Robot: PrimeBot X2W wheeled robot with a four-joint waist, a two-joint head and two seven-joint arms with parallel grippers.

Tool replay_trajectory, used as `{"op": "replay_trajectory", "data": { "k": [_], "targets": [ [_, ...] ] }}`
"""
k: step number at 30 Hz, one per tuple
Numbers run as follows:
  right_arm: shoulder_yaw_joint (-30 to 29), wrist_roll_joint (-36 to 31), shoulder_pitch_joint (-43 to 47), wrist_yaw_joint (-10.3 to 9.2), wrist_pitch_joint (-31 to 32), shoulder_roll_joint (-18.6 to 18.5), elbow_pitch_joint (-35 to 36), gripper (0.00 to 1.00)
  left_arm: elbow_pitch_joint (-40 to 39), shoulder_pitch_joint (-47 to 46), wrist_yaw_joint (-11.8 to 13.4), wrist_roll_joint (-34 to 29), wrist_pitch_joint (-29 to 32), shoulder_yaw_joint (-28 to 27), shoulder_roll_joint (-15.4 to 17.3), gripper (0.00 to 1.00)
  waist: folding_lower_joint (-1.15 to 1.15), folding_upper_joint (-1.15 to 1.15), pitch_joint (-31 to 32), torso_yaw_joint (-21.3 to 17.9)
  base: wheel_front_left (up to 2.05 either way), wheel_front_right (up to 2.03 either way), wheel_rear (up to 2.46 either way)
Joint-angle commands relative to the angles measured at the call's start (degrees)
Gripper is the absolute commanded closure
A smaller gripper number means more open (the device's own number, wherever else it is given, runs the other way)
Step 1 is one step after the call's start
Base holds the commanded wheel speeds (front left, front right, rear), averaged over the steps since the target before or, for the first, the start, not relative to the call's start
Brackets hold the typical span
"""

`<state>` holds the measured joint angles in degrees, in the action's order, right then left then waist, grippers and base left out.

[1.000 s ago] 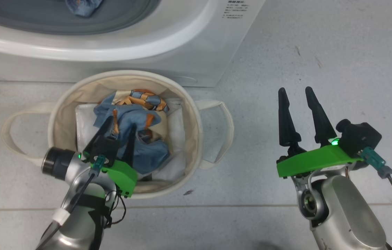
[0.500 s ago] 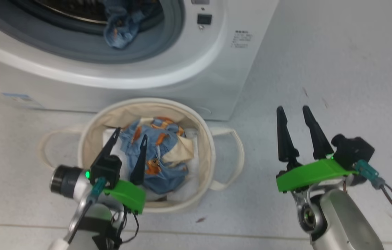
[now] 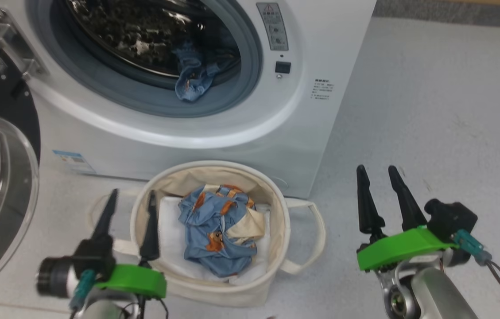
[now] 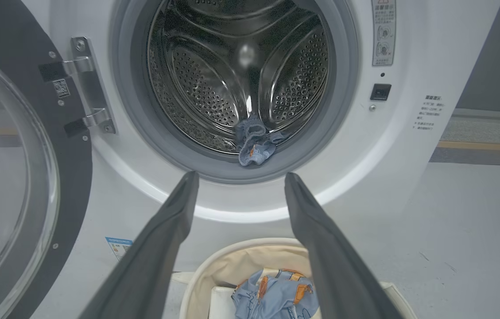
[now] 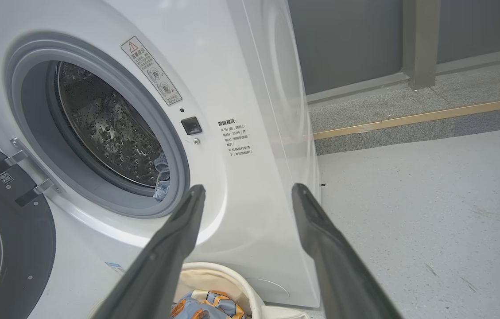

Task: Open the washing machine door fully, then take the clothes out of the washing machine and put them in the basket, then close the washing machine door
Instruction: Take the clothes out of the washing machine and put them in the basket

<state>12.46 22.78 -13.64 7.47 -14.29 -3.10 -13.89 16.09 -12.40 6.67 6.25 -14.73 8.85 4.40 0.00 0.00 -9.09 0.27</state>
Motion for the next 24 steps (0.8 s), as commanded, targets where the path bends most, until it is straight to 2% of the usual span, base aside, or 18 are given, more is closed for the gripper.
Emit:
{"op": "replay_trajectory", "data": {
  "k": [1, 14, 24],
  "targets": [
    [1.2, 0.4, 0.2, 0.02, -0.7, 0.2, 2.1, 0.0, -3.0, 0.1, 0.8, 0.4, -0.3, -3.0, 0.2, 0.0, 0.0, 0.0, 1.1, 0.4, 0.0, 0.0, 0.0],
    [1.1, 0.0, 6.9, 0.02, -0.7, 0.2, 0.3, 0.0, -9.5, 9.3, 2.5, 0.4, -0.3, -10.2, -0.9, 0.0, 0.0, 0.0, 6.8, -0.2, 0.0, 0.0, 0.0],
    [1.7, 0.6, 8.1, 0.02, -0.7, 0.2, -0.1, 0.0, -5.8, 11.8, 0.8, 0.4, -0.3, -10.8, -1.3, 0.0, 0.0, 0.0, 8.1, -0.9, 0.0, 0.0, 0.0]
  ]
}}
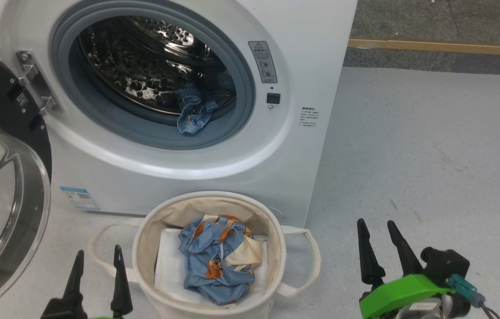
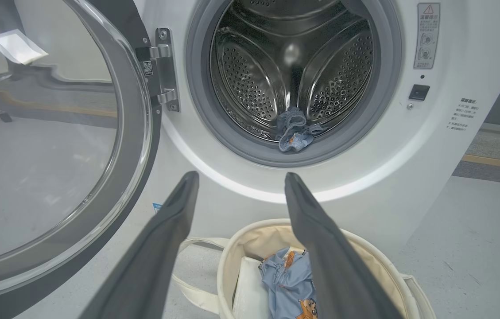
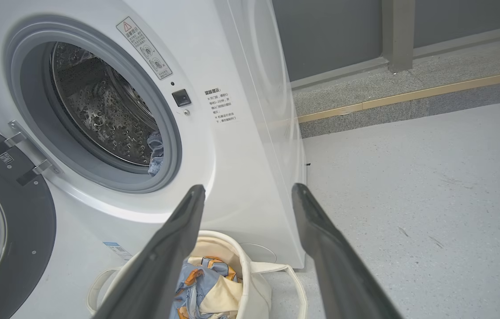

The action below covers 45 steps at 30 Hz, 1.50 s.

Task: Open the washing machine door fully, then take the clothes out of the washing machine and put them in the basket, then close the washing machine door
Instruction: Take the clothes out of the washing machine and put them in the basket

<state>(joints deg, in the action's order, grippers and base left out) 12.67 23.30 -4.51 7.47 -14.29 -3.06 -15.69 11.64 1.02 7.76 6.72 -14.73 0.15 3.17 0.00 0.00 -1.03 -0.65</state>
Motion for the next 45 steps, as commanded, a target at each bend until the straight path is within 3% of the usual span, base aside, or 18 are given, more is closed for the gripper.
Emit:
{"op": "replay_trajectory", "data": {
  "k": [1, 35, 39, 45],
  "targets": [
    [1.6, 0.1, -1.1, 0.02, -0.7, 0.2, 1.7, 0.0, -1.0, -1.6, -0.4, -0.1, -0.3, -2.0, -0.1, 0.0, 0.0, 0.0, 0.0, 0.0, 0.0, 0.0, 0.0],
    [2.5, 0.6, -2.0, 0.02, -0.7, 0.2, 1.6, 0.0, 1.1, -2.7, -1.3, -0.2, -0.3, -0.2, -0.3, 0.0, 0.0, 0.0, -0.4, -0.1, 0.0, 0.0, 0.0],
    [3.0, 0.7, -2.8, 0.02, -0.7, 0.2, 2.1, 0.0, 1.5, -4.9, -2.4, -0.2, -0.3, -0.4, -0.2, 0.0, 0.0, 0.0, -2.1, -1.3, 0.0, 0.0, 0.0],
    [2.9, 1.3, -4.7, 0.02, -0.7, 0.2, 3.8, 0.0, 6.9, -14.3, -7.7, 4.5, 0.2, -1.0, 1.4, 0.0, 0.0, 0.0, -8.0, -3.5, 0.0, 0.0, 0.0]
  ]
}}
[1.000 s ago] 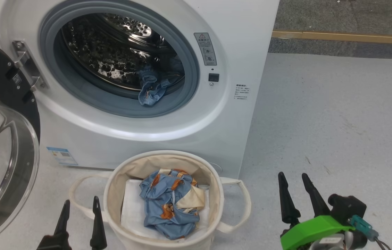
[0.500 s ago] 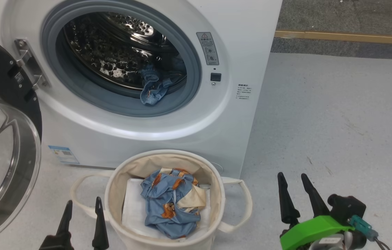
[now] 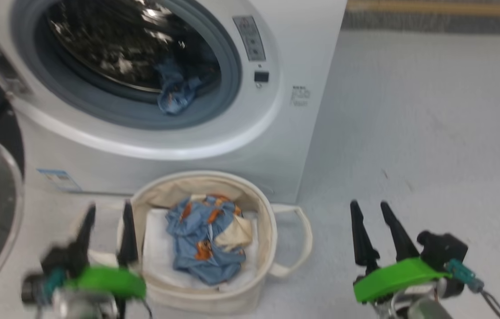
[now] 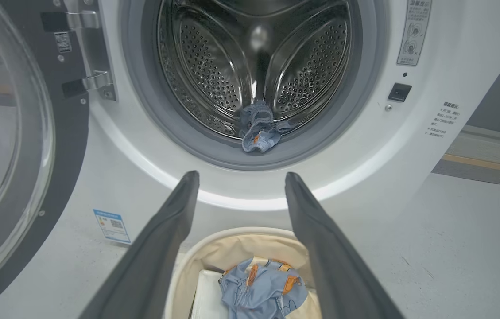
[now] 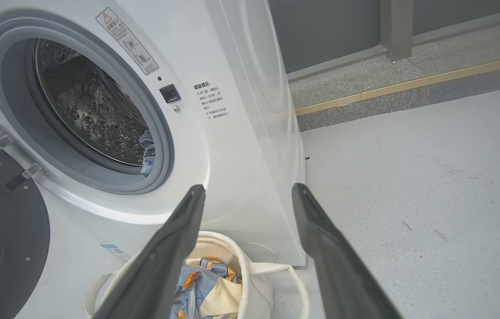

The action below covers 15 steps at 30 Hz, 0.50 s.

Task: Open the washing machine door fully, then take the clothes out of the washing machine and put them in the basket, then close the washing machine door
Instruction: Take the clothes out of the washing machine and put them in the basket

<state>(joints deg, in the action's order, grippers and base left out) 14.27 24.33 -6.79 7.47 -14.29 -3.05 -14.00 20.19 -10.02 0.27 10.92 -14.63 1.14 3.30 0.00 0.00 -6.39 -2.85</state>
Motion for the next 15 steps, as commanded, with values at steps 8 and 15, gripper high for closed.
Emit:
{"op": "replay_trajectory", "data": {
  "k": [8, 15],
  "targets": [
    [1.2, 0.1, -6.0, 0.02, -0.7, 0.2, 4.5, 0.0, 3.3, -20.5, -4.9, 6.1, 7.7, -4.0, 5.7, 0.0, 0.0, 0.0, -14.4, -3.6, 0.0, 0.0, 0.0],
    [2.2, 0.7, -11.4, 0.02, -0.7, 0.2, 6.2, 0.0, 8.1, -37.8, -7.6, 15.9, 19.7, -3.2, 10.9, 0.0, 0.0, 0.0, -24.8, -6.4, 0.0, 0.0, 0.0]
  ]
}}
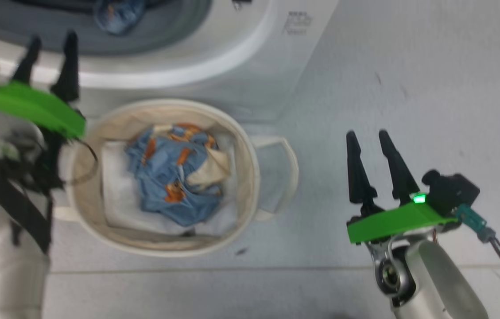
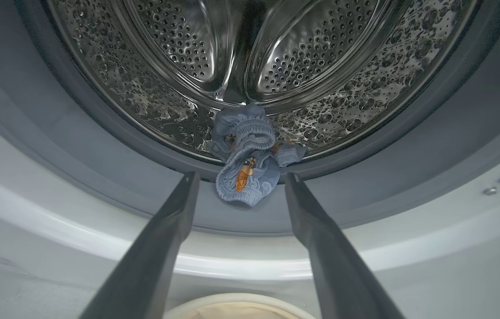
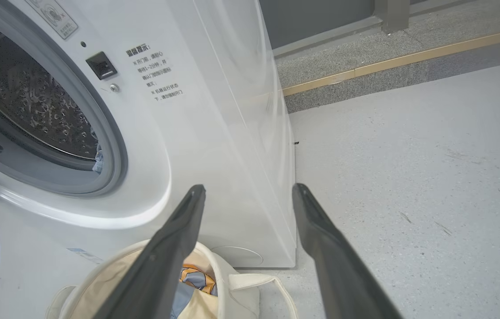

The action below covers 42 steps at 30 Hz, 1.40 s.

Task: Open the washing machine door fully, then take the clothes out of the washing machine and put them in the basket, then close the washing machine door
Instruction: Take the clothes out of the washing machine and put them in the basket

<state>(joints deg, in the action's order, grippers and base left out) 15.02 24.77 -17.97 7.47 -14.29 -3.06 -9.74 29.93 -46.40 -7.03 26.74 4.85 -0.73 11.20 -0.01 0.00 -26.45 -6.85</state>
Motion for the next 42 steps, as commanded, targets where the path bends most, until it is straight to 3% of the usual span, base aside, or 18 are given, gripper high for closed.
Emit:
{"op": "replay_trajectory", "data": {
  "k": [1, 7, 22, 29, 30, 37, 42],
  "targets": [
    [1.4, 0.3, -0.8, 0.02, -0.7, 0.2, 2.0, 0.0, -1.1, -3.1, -0.3, 0.6, 1.1, -0.7, 3.8, 0.0, 0.01, 0.0, -5.6, -2.7, 0.0, 0.0, 0.0],
    [0.5, 0.7, -3.0, 0.02, -0.7, 0.2, 3.1, 0.0, 2.0, -10.9, -0.4, 3.3, 4.2, 3.8, 6.8, 0.0, 0.01, 0.0, -9.1, -3.9, 0.0, 0.0, 0.0],
    [0.7, 1.5, -5.0, 0.02, -0.7, 0.2, 4.0, 0.0, 16.5, -24.2, -0.4, 2.1, 1.5, 9.7, 7.5, 0.0, 0.01, 0.0, -12.8, -6.9, 0.0, 0.0, 0.0],
    [0.5, 1.8, -5.3, 0.02, -0.7, 0.2, 4.4, 0.0, 22.8, -29.0, 2.4, -2.6, -2.1, 13.1, 7.8, 0.0, 0.01, 0.0, -14.4, -7.8, 0.0, 0.0, 0.0],
    [0.4, 1.9, -5.4, 0.02, -0.7, 0.2, 4.5, 0.0, 23.4, -29.6, 2.3, -2.8, -3.0, 13.3, 7.7, 1.0, 0.01, 0.0, -14.6, -7.8, 0.0, 0.0, 0.0],
    [0.2, 1.6, -5.6, 0.02, -0.7, 0.2, 4.3, 0.0, 27.1, -30.9, 1.8, -3.4, -8.0, 14.5, 6.5, 1.0, 0.01, 0.0, -14.0, -7.2, 0.0, 0.0, 0.0],
    [0.0, 1.1, -5.5, 0.02, -0.7, 0.2, 3.7, 0.0, 28.0, -29.9, 1.3, -2.9, -15.9, 14.1, 6.4, 1.0, 0.01, 0.0, -11.5, -6.0, 0.0, 0.0, 0.0]
  ]
}}
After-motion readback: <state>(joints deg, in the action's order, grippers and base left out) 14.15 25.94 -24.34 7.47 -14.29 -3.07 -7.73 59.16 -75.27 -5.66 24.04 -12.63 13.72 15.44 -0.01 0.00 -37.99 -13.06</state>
